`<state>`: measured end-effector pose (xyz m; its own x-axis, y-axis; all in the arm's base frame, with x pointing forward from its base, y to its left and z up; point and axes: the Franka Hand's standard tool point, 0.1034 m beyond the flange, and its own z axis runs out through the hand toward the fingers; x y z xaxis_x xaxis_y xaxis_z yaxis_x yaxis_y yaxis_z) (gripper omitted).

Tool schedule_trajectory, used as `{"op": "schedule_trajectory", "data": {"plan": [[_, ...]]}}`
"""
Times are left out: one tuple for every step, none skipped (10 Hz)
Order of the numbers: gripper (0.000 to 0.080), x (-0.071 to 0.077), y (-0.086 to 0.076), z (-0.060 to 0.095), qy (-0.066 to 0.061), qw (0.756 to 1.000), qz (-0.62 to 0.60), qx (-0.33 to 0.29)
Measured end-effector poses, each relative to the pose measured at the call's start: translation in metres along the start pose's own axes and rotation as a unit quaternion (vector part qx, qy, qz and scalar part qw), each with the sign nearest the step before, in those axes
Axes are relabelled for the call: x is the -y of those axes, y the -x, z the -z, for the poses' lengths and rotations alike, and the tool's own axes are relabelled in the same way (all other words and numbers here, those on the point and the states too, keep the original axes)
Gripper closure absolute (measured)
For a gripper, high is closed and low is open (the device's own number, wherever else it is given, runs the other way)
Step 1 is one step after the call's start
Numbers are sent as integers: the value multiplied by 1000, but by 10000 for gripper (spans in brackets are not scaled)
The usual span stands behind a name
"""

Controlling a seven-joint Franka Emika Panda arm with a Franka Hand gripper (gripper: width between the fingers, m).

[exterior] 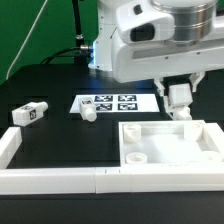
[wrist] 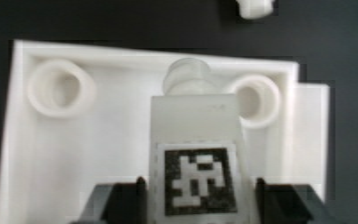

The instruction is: Assemble one leg

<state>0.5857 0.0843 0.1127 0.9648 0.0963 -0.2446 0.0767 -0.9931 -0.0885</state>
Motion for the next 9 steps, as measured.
{"op": "schedule_trajectory", "data": {"plan": [[515,3,-4,3,2,999,4,-44],[515,0,-6,3,6,996,2,-87],[515,-2,-7,2,9,993,1,-118],[515,-4,-11,2,12,988,1,-155],[515,-5,-14,4,17,982,4,-189],[515,-4,-23,13,27,964,18,-263],[515,-3,-27,18,33,948,25,-315],[515,-4,-33,24,41,935,35,-352],[515,-7,-37,26,47,931,46,-359]]}}
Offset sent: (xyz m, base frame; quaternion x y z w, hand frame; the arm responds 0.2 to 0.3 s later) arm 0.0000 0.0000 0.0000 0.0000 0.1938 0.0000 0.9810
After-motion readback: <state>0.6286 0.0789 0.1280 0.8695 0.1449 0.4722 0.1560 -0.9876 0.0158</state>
